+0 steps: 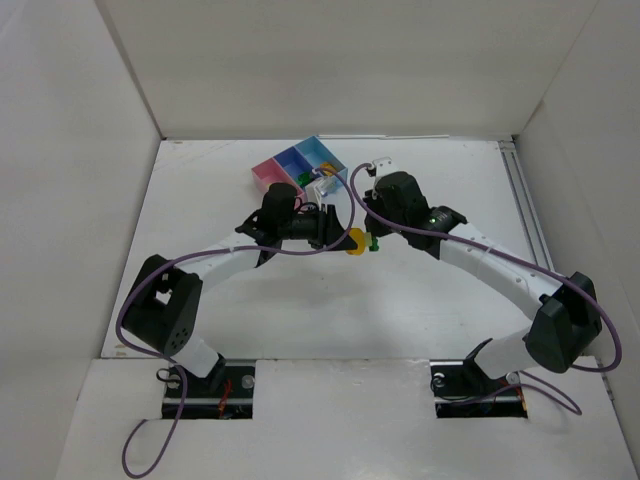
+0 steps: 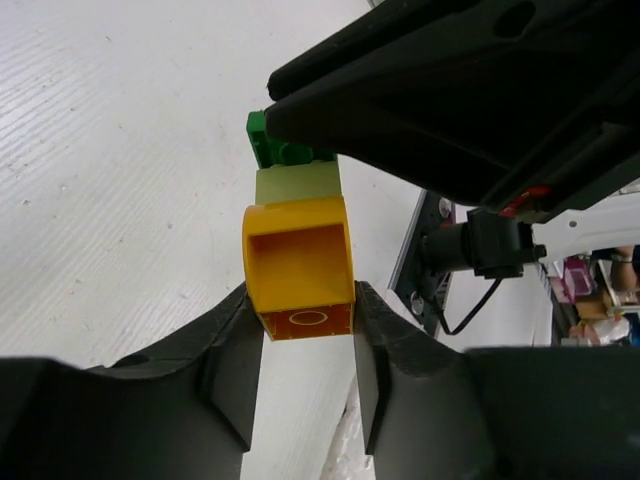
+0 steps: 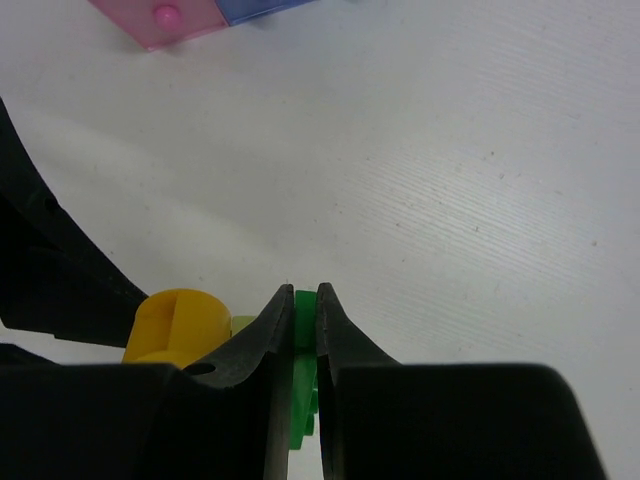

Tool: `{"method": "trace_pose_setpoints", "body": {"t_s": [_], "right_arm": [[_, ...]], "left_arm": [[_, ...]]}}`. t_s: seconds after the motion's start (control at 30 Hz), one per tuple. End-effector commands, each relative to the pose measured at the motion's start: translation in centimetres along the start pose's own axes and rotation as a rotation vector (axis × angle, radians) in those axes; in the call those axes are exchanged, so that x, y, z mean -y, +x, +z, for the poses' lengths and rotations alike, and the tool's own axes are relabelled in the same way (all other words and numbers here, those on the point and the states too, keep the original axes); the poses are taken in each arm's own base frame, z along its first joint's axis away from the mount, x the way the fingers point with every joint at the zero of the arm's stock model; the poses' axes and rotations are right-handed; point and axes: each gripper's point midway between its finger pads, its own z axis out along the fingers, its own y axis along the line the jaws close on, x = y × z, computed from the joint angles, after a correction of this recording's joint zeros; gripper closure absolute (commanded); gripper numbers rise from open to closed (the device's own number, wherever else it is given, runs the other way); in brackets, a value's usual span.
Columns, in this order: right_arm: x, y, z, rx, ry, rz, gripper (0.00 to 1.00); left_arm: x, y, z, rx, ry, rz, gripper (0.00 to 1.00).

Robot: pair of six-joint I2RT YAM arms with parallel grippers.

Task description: Sort the legos into containers by color

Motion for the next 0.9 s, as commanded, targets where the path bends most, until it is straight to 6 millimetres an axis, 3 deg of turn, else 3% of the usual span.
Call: {"method": "trace_pose_setpoints", "body": {"t_s": [0.0,0.2,0.3,0.4,0.47,0.5,0.57,0.63,0.73,0.77,0.87], "right_arm": [[0.8,-2.8,-0.9,0.076,0.068,0.011,1.00],[5.0,-3.2,-0.4,0.083,0.215,0.043,1.00],[6.5,-3.2,-0.3,0.083,0.250,0.047,1.00],[7.0,-4.2,-0.2,0.121,0.264,0.051,1.00],[6.4,-5.5,0.4,0.154,0.240,0.041,1.00],[6.2,-6.0,0.7,0.167,0.216,0.048,1.00],[5.8,-7.6,1.5,0.201,0.178,0.017,1.00],[4.1,-9.7,2.2,0.270,0.088,-0.011,1.00],[1.7,-12.6,3.8,0.339,-0.027,-0.093,1.00],[1.0,-14.4,3.8,0.379,-0.057,-0.113,1.00],[-0.4,-16.0,6.6,0.420,-0.116,-0.179,1.00]], "left_arm": [[2.5,-1.6,-0.2,0.030,0.059,0.064,0.96],[1.6,-0.7,-1.6,0.053,-0.038,0.030,1.00],[1.9,-1.4,-2.7,0.095,-0.070,0.040,1.00],[0.9,-1.8,-4.1,0.132,-0.154,0.030,1.00],[-0.5,-2.4,-5.5,0.164,-0.250,-0.002,1.00],[-1.4,-3.9,-6.7,0.233,-0.345,-0.001,1.00],[-3.4,-4.9,-9.0,0.278,-0.501,-0.044,1.00],[-5.3,-6.4,-11.9,0.383,-0.654,-0.084,1.00],[-5.5,-8.5,-15.5,0.531,-0.771,-0.099,1.00],[-5.9,-9.1,-16.7,0.566,-0.797,-0.104,1.00],[-6.4,-10.2,-19.0,0.633,-0.825,-0.114,1.00]]}}
